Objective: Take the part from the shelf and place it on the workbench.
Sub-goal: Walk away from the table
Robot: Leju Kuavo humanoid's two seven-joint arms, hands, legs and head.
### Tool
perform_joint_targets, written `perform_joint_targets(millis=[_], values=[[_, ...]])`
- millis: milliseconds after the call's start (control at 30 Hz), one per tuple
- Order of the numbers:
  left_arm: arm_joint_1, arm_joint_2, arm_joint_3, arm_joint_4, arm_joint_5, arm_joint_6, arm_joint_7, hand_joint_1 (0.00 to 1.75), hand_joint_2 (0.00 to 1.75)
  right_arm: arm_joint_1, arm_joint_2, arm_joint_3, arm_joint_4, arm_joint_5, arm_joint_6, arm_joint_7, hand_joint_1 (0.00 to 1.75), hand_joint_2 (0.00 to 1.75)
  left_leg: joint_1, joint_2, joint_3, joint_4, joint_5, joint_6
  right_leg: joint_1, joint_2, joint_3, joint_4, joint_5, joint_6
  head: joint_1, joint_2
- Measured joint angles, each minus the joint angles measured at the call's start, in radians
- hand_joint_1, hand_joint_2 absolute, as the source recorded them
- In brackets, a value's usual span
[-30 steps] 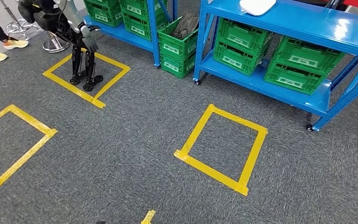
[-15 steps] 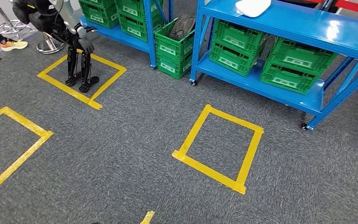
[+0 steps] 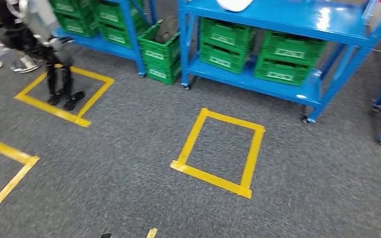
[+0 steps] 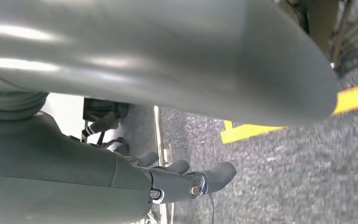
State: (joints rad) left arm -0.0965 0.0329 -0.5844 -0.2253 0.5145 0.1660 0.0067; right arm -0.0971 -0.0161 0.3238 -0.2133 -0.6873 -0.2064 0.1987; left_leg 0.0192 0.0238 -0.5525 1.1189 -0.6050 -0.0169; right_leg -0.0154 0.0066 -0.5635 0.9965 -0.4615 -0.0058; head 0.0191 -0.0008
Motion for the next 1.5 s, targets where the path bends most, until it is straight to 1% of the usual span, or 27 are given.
perform_joint_targets(millis=[67,100,133,167,233,300,367,400,433,500,533,600,633,667,767,800,867,900,967,1033,1100,1133,1167,1267,1333,1467,1500], values=[[0.004,0.000,-0.001,0.001,0.000,0.000,0.001,0.00,0.00,-0.001,0.000,0.001,0.000,0.000,0.000,0.000,0.00,0.00,0.001,-0.018,-0.066,0.130,-0.043,-0.001,0.002,0.029,-0.005,0.001,0.002,-0.004,-0.011,0.000],[0.007,0.000,-0.001,0.002,0.000,0.000,0.001,0.00,0.00,-0.001,0.001,0.002,0.000,0.000,0.000,0.000,0.00,0.00,0.001,-0.020,-0.083,0.156,-0.040,0.000,0.003,0.046,-0.006,0.002,0.003,-0.004,-0.014,0.000],[0.008,0.000,-0.001,0.002,0.000,0.000,0.001,0.00,0.00,0.000,0.001,0.002,0.000,0.000,0.000,0.000,0.00,0.00,0.001,-0.024,-0.080,0.141,-0.018,0.002,0.003,0.063,-0.007,0.004,0.003,-0.003,-0.017,0.000],[0.009,0.000,-0.001,0.003,0.000,0.000,0.001,0.00,0.00,0.000,0.001,0.003,0.000,0.000,0.000,0.000,0.00,0.00,0.001,-0.031,-0.060,0.090,0.019,0.004,0.002,0.080,-0.007,0.006,0.003,-0.002,-0.021,0.000],[0.009,0.000,-0.002,0.004,0.000,0.001,0.001,0.00,0.00,0.000,0.001,0.004,0.000,0.000,0.000,0.000,0.00,0.00,0.004,-0.080,0.000,-0.048,0.077,0.011,0.002,0.109,-0.009,0.011,0.004,0.007,-0.028,0.000],[0.007,0.001,-0.002,0.004,0.000,0.001,0.000,0.00,0.00,-0.001,0.001,0.004,0.001,0.000,0.000,0.000,0.00,0.00,0.004,-0.118,0.029,-0.118,0.089,0.016,-0.002,0.135,-0.016,0.011,0.007,0.022,-0.030,0.000],[0.005,0.000,-0.002,0.005,0.000,0.001,0.000,0.00,0.00,0.002,0.001,0.005,0.001,0.000,0.000,0.000,0.00,0.00,0.000,-0.101,0.037,-0.126,0.090,0.026,-0.007,0.158,-0.028,0.004,0.013,0.040,-0.030,0.000],[0.004,-0.001,-0.002,0.005,0.000,0.001,0.001,0.00,0.00,0.004,0.000,0.005,0.002,0.000,0.000,0.000,0.00,0.00,0.000,-0.087,0.043,-0.132,0.094,0.033,-0.008,0.147,-0.035,0.007,0.013,0.045,-0.030,0.000],[0.004,-0.001,-0.002,0.005,0.000,0.001,0.000,0.00,0.00,0.004,0.000,0.005,0.003,0.000,0.000,0.000,0.00,0.00,0.001,-0.072,0.049,-0.139,0.100,0.040,-0.007,0.119,-0.047,0.025,0.002,0.049,-0.025,0.000],[0.007,-0.001,-0.002,0.005,0.000,0.001,0.000,0.00,0.00,0.001,0.001,0.005,0.004,0.000,0.000,0.001,0.00,0.00,-0.001,-0.038,0.054,-0.147,0.106,0.050,-0.005,0.043,-0.091,0.119,-0.051,0.051,-0.009,0.000],[0.010,-0.001,-0.002,0.006,0.000,0.001,0.000,0.00,0.00,-0.001,0.001,0.005,0.004,0.000,0.000,0.001,0.00,0.00,-0.004,-0.020,0.053,-0.147,0.106,0.053,-0.005,0.021,-0.120,0.185,-0.085,0.052,-0.002,0.000],[0.014,-0.001,-0.002,0.007,0.000,0.001,0.000,0.00,0.00,-0.001,0.001,0.006,0.004,0.000,0.000,0.001,0.00,0.00,-0.008,0.017,0.052,-0.146,0.103,0.055,-0.005,0.006,-0.155,0.270,-0.115,0.056,0.003,0.000],[0.013,-0.001,-0.002,0.008,0.000,0.001,0.000,0.00,0.00,0.000,0.001,0.006,0.004,0.000,0.000,0.001,0.00,0.00,-0.009,0.033,0.052,-0.145,0.101,0.055,-0.005,0.002,-0.146,0.263,-0.104,0.055,0.004,0.000],[0.011,-0.002,-0.002,0.008,0.001,0.000,0.000,0.00,0.00,0.001,0.001,0.006,0.004,0.000,0.001,0.001,0.00,0.00,-0.010,0.047,0.054,-0.145,0.099,0.055,-0.004,-0.004,-0.120,0.221,-0.079,0.053,0.006,0.000],[0.008,-0.004,-0.002,0.008,0.003,-0.001,-0.002,0.00,0.00,0.001,-0.001,0.006,0.004,0.000,0.002,0.002,0.00,0.00,-0.015,0.084,0.059,-0.144,0.091,0.046,0.008,-0.059,-0.011,0.033,-0.015,0.035,0.014,0.000],[0.007,-0.004,-0.002,0.008,0.004,-0.001,-0.003,0.00,0.00,0.000,-0.002,0.006,0.004,0.000,0.002,0.002,0.00,0.00,-0.016,0.094,0.058,-0.144,0.089,0.040,0.013,-0.071,0.007,0.003,-0.010,0.029,0.015,0.000],[0.005,-0.004,-0.003,0.008,0.004,-0.002,-0.006,0.00,0.00,0.000,-0.003,0.007,0.004,0.000,0.002,0.002,0.00,0.00,-0.016,0.110,0.062,-0.145,0.087,0.030,0.017,-0.061,0.012,-0.004,-0.010,0.023,0.012,0.000],[0.002,-0.004,-0.003,0.008,0.003,-0.002,-0.008,0.00,0.00,0.001,-0.004,0.007,0.005,0.000,0.001,0.003,0.00,0.00,-0.014,0.112,0.064,-0.145,0.085,0.025,0.015,-0.054,0.013,-0.008,-0.007,0.018,0.011,0.000],[-0.002,-0.005,-0.003,0.008,0.002,-0.002,-0.015,0.00,0.00,0.002,-0.004,0.009,0.005,0.000,0.000,0.005,0.00,0.00,-0.011,0.065,0.052,-0.113,0.060,0.016,0.007,-0.043,0.018,-0.020,-0.001,0.010,0.007,0.000],[-0.001,-0.004,-0.005,0.008,0.002,-0.004,-0.020,0.00,0.00,0.000,-0.004,0.012,0.006,0.000,0.000,0.006,0.00,0.00,-0.006,0.002,-0.002,0.000,0.002,0.008,0.002,-0.032,0.021,-0.025,0.002,0.005,-0.005,0.000],[0.003,-0.004,-0.007,0.009,0.004,-0.005,-0.022,0.00,0.00,-0.001,-0.004,0.017,0.006,0.000,0.001,0.006,0.00,0.00,-0.003,-0.016,-0.069,0.127,-0.040,0.005,0.003,-0.017,0.018,-0.024,0.002,0.003,-0.016,0.000],[0.007,-0.003,-0.008,0.009,0.005,-0.005,-0.023,0.00,0.00,-0.001,-0.004,0.019,0.006,0.000,0.002,0.006,0.00,0.00,-0.003,-0.017,-0.085,0.150,-0.034,0.004,0.002,-0.009,0.018,-0.022,0.002,0.004,-0.019,0.000],[0.009,-0.002,-0.009,0.010,0.006,-0.004,-0.023,0.00,0.00,-0.001,-0.004,0.021,0.006,0.000,0.003,0.007,0.00,0.00,-0.002,-0.018,-0.083,0.133,-0.009,0.005,0.002,-0.001,0.018,-0.021,0.001,0.005,-0.023,0.000],[0.009,-0.001,-0.011,0.011,0.008,-0.001,-0.024,0.00,0.00,-0.001,-0.003,0.025,0.006,0.000,0.006,0.009,0.00,0.00,-0.002,-0.024,-0.011,-0.056,0.092,0.010,0.000,0.015,0.018,-0.012,-0.006,0.017,-0.037,0.000],[0.006,-0.001,-0.014,0.011,0.008,0.001,-0.022,0.00,0.00,0.000,-0.003,0.028,0.006,0.000,0.007,0.009,0.00,0.00,-0.002,-0.030,0.017,-0.119,0.106,0.017,0.002,0.019,0.010,-0.003,-0.009,0.028,-0.042,0.000],[0.008,-0.003,-0.020,0.011,0.008,0.001,-0.020,0.00,0.00,0.001,-0.006,0.031,0.007,0.000,0.009,0.009,0.00,0.00,-0.005,-0.030,0.021,-0.124,0.110,0.023,0.004,0.021,0.004,0.001,-0.001,0.002,-0.030,0.000],[0.008,-0.003,-0.020,0.012,0.008,0.001,-0.021,0.00,0.00,0.001,-0.006,0.031,0.007,0.000,0.009,0.009,0.00,0.00,-0.006,-0.030,0.021,-0.124,0.111,0.024,0.003,0.021,0.005,-0.001,-0.001,0.002,-0.026,0.000]])
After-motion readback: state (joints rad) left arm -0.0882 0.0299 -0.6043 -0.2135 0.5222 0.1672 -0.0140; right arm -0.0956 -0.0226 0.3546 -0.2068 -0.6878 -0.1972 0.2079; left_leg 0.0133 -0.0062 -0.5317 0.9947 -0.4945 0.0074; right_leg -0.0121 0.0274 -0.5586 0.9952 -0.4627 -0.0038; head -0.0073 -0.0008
